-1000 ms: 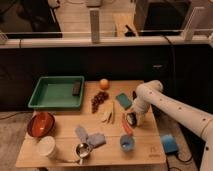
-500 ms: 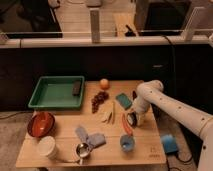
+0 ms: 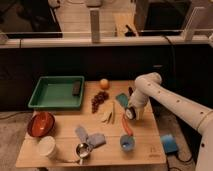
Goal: Place brush in tray
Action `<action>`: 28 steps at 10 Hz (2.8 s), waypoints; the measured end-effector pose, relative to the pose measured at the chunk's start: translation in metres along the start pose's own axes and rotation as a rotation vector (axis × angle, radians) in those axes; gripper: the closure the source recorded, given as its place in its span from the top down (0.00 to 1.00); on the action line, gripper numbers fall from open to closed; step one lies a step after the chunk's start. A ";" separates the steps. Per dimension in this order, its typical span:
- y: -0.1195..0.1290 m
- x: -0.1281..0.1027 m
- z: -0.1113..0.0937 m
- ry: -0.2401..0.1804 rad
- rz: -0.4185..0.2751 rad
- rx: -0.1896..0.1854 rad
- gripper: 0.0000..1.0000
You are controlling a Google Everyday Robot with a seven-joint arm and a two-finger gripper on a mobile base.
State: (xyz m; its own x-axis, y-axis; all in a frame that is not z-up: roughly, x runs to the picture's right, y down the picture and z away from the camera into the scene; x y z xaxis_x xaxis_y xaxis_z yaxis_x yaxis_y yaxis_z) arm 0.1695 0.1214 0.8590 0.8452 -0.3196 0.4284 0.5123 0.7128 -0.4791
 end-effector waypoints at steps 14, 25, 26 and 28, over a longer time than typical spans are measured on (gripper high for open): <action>-0.112 -0.085 -0.031 -0.002 -0.554 0.145 0.00; -0.182 -0.162 -0.012 -0.032 -0.879 0.111 0.00; -0.188 -0.167 -0.012 -0.032 -0.910 0.109 0.00; -0.196 -0.177 -0.013 -0.027 -0.960 0.106 0.00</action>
State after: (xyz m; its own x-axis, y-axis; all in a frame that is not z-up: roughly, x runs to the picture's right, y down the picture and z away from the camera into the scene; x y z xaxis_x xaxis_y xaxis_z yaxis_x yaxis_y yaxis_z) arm -0.0788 0.0297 0.8669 0.0694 -0.7820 0.6194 0.9655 0.2088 0.1555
